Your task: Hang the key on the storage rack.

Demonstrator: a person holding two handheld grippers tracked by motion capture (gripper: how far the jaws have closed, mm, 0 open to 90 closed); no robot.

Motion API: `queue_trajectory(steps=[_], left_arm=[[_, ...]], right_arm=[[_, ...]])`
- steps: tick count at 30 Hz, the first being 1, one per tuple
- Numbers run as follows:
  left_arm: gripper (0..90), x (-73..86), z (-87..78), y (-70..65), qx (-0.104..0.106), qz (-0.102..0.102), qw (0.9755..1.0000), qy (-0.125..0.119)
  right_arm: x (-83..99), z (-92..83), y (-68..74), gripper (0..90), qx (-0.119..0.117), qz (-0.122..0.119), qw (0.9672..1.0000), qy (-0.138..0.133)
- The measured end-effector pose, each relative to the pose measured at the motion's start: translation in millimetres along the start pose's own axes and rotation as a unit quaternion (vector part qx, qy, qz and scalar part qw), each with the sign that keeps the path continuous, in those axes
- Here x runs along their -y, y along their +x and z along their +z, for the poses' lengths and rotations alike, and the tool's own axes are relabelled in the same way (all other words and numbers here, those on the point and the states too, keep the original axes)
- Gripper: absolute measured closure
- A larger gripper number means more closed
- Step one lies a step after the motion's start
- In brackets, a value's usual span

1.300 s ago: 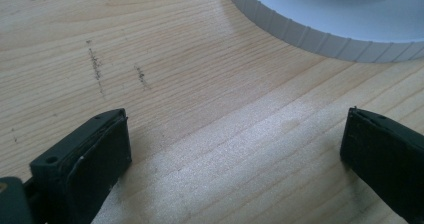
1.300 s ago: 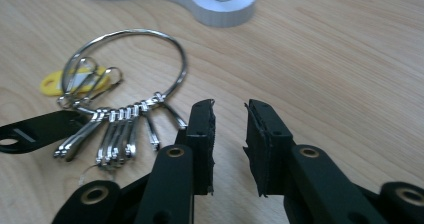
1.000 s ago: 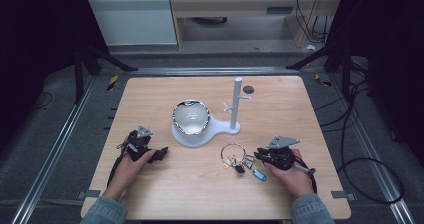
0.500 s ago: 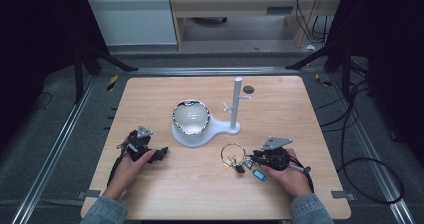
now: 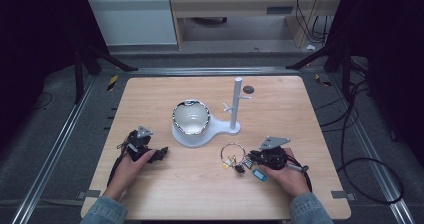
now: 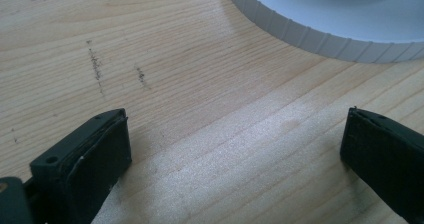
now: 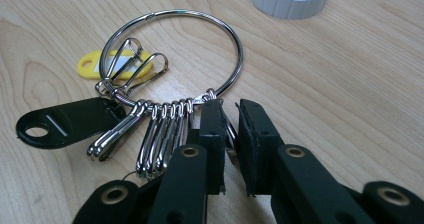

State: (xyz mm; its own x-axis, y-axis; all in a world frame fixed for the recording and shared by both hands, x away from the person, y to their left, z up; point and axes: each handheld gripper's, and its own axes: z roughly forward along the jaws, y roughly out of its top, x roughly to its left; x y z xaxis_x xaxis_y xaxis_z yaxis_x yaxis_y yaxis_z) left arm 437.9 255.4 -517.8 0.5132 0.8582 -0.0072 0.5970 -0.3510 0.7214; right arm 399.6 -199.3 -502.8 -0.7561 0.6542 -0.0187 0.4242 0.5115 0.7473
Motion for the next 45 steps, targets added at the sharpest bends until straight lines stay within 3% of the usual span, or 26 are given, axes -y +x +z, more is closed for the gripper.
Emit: queue_trajectory(steps=[9,20,26,37,45], left_arm=[[0.0,0.0,0.0,0.0,0.000,0.000,1.0000,0.000],[0.0,0.0,0.0,0.1,0.000,0.001,1.0000,0.000],[0.0,-0.1,0.0,0.1,0.000,0.001,1.0000,0.000],[0.0,0.0,0.0,0.1,0.000,0.001,1.0000,0.000],[0.0,0.2,-0.2,0.0,0.000,0.000,1.0000,0.000]], right_arm=[[-2.0,2.0,1.2,87.9,-0.006,-0.006,1.0000,0.002],[-2.6,0.8,1.6,88.7,0.003,-0.002,1.0000,0.004],[-5.8,-11.8,0.1,88.8,0.012,0.009,0.9994,-0.032],[-18.2,-34.1,4.1,88.8,0.024,0.007,0.9957,-0.089],[-28.7,-45.9,5.1,88.9,0.026,0.015,0.9942,-0.103]])
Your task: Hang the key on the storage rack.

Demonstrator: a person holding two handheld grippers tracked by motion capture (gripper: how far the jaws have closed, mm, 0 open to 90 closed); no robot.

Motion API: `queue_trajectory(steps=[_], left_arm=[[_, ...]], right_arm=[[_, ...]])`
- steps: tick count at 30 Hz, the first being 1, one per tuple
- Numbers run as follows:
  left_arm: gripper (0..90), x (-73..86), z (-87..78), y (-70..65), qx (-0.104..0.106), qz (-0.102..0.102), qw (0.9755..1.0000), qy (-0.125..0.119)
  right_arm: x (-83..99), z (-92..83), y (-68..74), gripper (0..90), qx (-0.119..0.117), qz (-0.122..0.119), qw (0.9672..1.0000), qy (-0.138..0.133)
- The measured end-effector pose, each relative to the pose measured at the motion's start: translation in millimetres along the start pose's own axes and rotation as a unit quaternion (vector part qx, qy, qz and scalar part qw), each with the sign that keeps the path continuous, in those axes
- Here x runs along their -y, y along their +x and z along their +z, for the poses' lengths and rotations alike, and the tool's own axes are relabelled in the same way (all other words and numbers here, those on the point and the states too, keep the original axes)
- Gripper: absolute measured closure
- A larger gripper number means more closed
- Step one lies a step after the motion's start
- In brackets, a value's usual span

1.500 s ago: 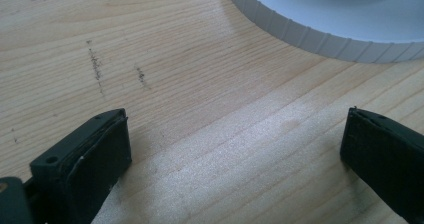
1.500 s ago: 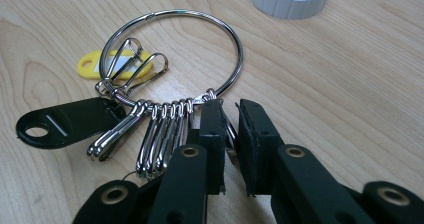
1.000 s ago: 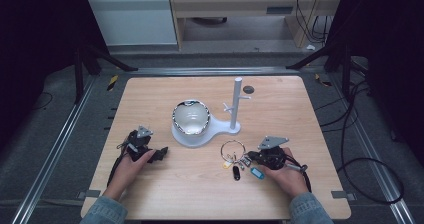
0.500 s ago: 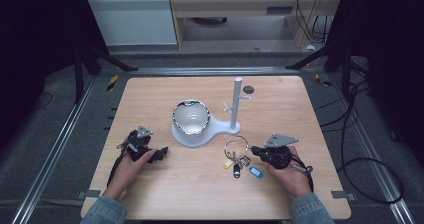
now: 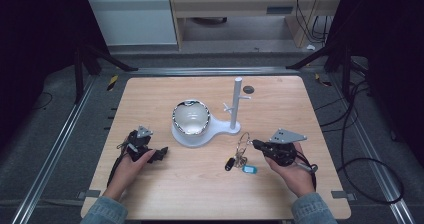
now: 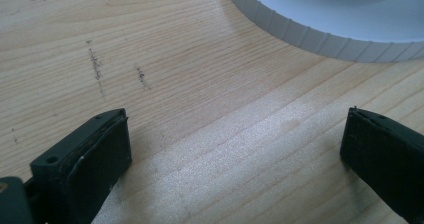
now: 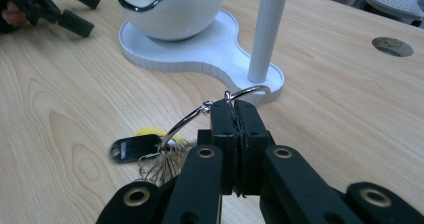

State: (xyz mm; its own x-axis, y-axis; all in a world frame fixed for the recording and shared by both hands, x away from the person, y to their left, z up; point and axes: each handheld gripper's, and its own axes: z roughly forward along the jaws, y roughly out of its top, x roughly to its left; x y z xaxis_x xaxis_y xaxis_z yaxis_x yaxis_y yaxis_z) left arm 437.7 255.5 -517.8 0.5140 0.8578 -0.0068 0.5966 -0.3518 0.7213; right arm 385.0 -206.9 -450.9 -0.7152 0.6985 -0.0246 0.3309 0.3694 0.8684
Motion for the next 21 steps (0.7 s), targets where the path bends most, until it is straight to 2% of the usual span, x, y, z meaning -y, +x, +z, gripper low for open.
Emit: queue_trajectory(steps=[5,14,21], left_arm=[[0.0,0.0,0.0,0.0,0.000,0.000,1.0000,0.000],[0.0,0.3,-0.5,0.1,0.000,0.001,1.0000,0.001],[0.0,0.3,-0.5,0.1,0.000,0.001,1.0000,0.001]], right_arm=[[-8.0,-6.4,-1.3,88.9,0.003,0.003,1.0000,-0.008],[-33.1,-24.5,-3.0,88.9,0.020,-0.007,0.9996,-0.019],[-46.7,-30.2,-7.0,88.9,0.027,-0.009,0.9992,-0.028]])
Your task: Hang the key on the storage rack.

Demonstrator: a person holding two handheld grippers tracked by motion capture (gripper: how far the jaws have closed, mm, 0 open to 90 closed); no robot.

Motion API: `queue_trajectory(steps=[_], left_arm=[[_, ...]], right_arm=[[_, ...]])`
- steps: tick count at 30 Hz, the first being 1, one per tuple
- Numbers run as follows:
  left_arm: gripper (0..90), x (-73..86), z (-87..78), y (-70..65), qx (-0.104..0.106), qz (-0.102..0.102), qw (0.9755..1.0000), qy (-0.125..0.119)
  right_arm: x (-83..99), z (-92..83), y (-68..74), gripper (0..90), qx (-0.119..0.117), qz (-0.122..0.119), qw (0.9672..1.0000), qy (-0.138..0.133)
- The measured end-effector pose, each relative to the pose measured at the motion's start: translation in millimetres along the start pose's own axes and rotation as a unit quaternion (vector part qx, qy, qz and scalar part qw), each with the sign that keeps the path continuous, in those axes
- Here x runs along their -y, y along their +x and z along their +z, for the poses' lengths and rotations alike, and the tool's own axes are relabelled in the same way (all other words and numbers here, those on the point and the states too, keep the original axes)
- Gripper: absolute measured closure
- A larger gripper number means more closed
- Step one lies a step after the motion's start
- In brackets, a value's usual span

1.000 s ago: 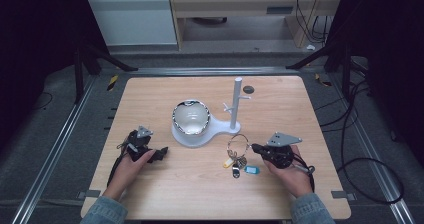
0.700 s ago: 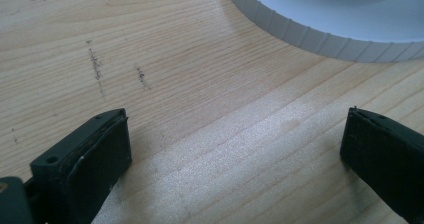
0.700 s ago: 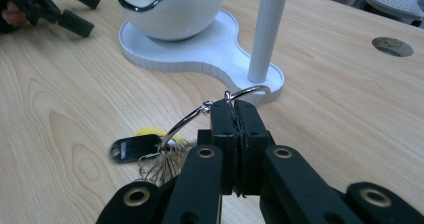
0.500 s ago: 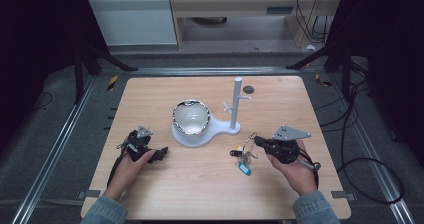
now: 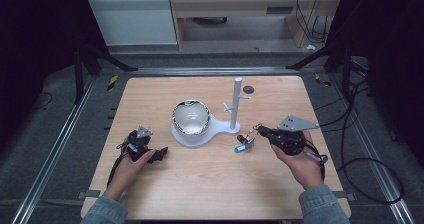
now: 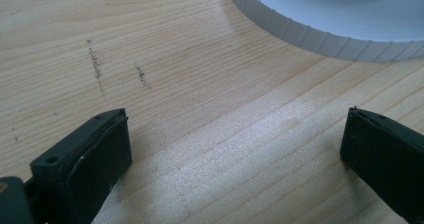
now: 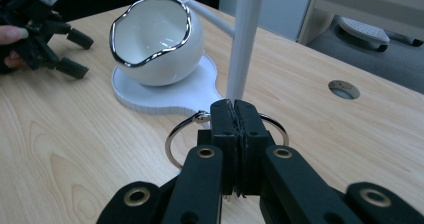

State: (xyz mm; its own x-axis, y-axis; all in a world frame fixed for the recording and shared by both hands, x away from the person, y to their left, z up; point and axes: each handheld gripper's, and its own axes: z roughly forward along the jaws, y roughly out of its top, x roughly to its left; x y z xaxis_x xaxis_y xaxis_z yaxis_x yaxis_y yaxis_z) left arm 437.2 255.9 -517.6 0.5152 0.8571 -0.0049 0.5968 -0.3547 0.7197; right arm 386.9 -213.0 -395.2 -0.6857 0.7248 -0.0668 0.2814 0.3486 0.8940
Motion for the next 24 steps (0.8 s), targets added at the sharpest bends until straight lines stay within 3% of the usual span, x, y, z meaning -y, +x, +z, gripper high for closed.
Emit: queue_trajectory(steps=[24], left_arm=[[0.0,0.3,-0.1,-0.2,0.000,-0.001,1.0000,-0.002]], right_arm=[[-42.3,-11.1,-16.6,88.9,0.019,-0.005,0.9996,-0.019]])
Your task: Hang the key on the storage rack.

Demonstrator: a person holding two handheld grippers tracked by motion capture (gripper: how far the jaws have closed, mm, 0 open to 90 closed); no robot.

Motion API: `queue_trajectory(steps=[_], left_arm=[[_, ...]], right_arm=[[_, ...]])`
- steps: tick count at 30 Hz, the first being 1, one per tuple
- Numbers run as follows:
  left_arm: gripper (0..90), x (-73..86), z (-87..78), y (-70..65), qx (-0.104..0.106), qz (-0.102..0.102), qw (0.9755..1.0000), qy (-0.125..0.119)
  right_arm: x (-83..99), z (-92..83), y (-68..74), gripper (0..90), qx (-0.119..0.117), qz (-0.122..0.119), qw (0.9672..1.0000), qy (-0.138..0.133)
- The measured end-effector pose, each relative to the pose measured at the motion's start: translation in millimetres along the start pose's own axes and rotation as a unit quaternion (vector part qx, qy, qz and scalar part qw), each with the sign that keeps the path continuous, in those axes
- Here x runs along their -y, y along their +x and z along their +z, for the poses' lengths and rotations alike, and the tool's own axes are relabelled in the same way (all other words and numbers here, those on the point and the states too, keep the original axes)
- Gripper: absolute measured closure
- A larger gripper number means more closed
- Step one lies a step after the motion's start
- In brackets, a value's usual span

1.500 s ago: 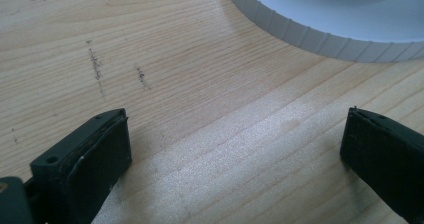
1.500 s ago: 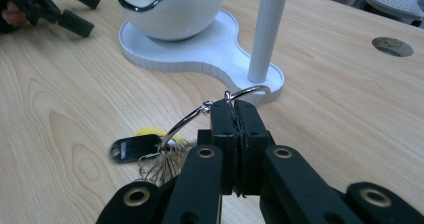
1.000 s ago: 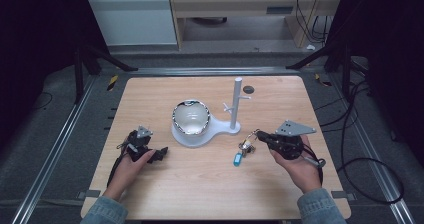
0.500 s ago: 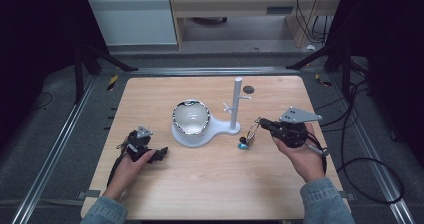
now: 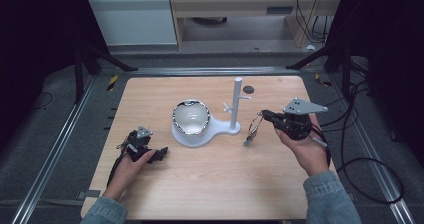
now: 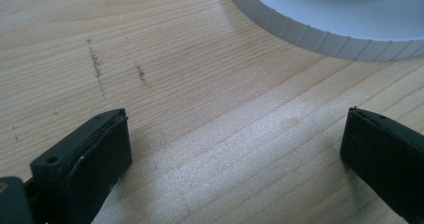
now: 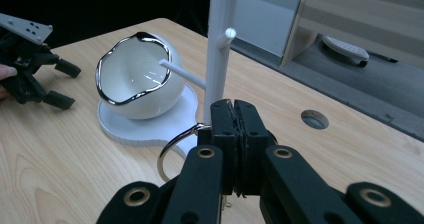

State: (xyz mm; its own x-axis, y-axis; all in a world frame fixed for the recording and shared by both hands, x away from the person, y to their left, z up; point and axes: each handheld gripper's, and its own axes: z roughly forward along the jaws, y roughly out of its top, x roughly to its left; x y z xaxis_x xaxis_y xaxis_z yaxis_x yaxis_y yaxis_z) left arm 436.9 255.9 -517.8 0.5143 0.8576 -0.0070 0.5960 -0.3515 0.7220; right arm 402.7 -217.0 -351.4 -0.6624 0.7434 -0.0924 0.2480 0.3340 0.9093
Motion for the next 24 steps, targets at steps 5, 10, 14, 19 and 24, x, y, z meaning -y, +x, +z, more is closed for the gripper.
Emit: queue_trajectory(steps=[5,10,14,19,24], left_arm=[[0.0,-0.1,-0.3,0.3,0.000,0.002,1.0000,0.002],[0.0,-0.1,-0.3,0.3,0.000,0.002,1.0000,0.002],[0.0,0.0,-0.2,0.3,0.000,0.002,1.0000,0.002],[0.0,0.1,-0.4,0.3,0.000,0.002,1.0000,0.002],[0.0,0.1,-0.4,0.3,0.000,0.002,1.0000,0.002]], right_arm=[[-9.7,-1.0,-0.6,88.9,0.001,-0.005,1.0000,-0.002],[-18.6,0.1,-1.5,88.9,0.001,-0.008,1.0000,-0.005],[-26.2,0.3,-2.8,88.9,0.005,-0.012,0.9999,-0.010],[-36.3,1.1,-3.4,88.9,0.009,-0.014,0.9997,-0.016],[-40.6,2.2,-4.1,88.9,0.011,-0.014,0.9997,-0.019]])
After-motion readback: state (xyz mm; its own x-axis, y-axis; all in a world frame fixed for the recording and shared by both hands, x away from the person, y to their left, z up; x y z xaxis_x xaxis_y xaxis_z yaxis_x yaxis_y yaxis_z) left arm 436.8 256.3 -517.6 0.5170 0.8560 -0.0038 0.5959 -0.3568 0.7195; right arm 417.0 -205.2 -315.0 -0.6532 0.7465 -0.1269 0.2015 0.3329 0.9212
